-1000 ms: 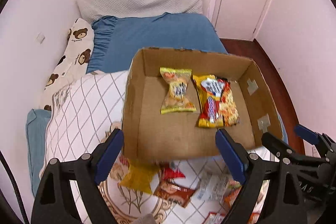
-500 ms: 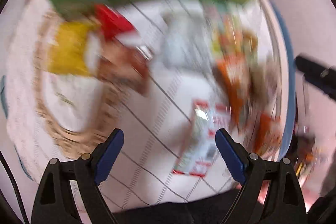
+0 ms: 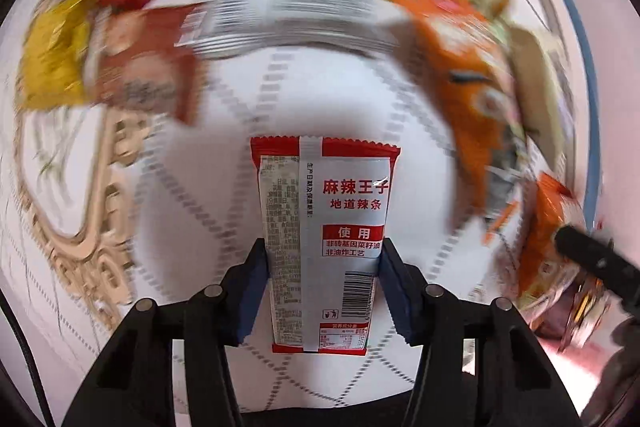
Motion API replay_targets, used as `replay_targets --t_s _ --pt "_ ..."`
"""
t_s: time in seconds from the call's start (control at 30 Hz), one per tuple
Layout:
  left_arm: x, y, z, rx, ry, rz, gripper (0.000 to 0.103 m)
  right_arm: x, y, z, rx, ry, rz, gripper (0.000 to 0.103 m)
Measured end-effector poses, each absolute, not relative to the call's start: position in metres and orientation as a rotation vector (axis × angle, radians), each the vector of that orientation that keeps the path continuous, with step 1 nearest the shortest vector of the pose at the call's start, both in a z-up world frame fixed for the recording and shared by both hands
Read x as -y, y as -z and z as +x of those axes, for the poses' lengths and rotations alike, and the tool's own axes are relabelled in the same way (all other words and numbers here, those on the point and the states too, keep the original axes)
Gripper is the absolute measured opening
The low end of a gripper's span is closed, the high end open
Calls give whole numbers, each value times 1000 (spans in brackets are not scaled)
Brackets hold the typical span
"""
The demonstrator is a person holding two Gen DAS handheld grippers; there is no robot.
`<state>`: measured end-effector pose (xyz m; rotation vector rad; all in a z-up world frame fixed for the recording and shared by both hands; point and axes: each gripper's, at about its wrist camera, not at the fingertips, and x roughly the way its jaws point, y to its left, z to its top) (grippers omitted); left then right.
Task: Organize snacks
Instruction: 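Grasp the red-white spicy strip packet with left tool while right tool grasps the orange panda bag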
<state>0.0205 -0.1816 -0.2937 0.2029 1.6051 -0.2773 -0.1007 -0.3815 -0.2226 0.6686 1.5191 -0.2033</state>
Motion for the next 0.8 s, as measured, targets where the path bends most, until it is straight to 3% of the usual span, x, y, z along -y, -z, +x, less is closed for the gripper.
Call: replay_targets --t_s 0.07,0.1,0.17,0.37,0.5,0.6,0.73,0.8 --pt "160 293 26 -1618 214 146 51 371 231 -98 -1526 162 627 81" --pt "149 294 29 -1625 178 110 51 365 234 -97 -1537 153 601 67" --pt "127 296 33 -1635 124 30 51 351 239 -92 -1548 125 535 60" --pt "129 311 26 -1699 211 84 55 315 234 -85 -1550 45 349 59" --pt "144 319 13 -1720 239 99 65 312 239 -84 -1566 43 356 60" --pt "144 324 1 -1720 239 90 65 314 241 -84 -1567 50 377 60" --pt "134 317 -6 -1685 199 45 46 331 240 -86 -1544 69 399 55" --pt "133 313 -8 -1671 191 40 44 339 237 -91 -1530 73 408 51"
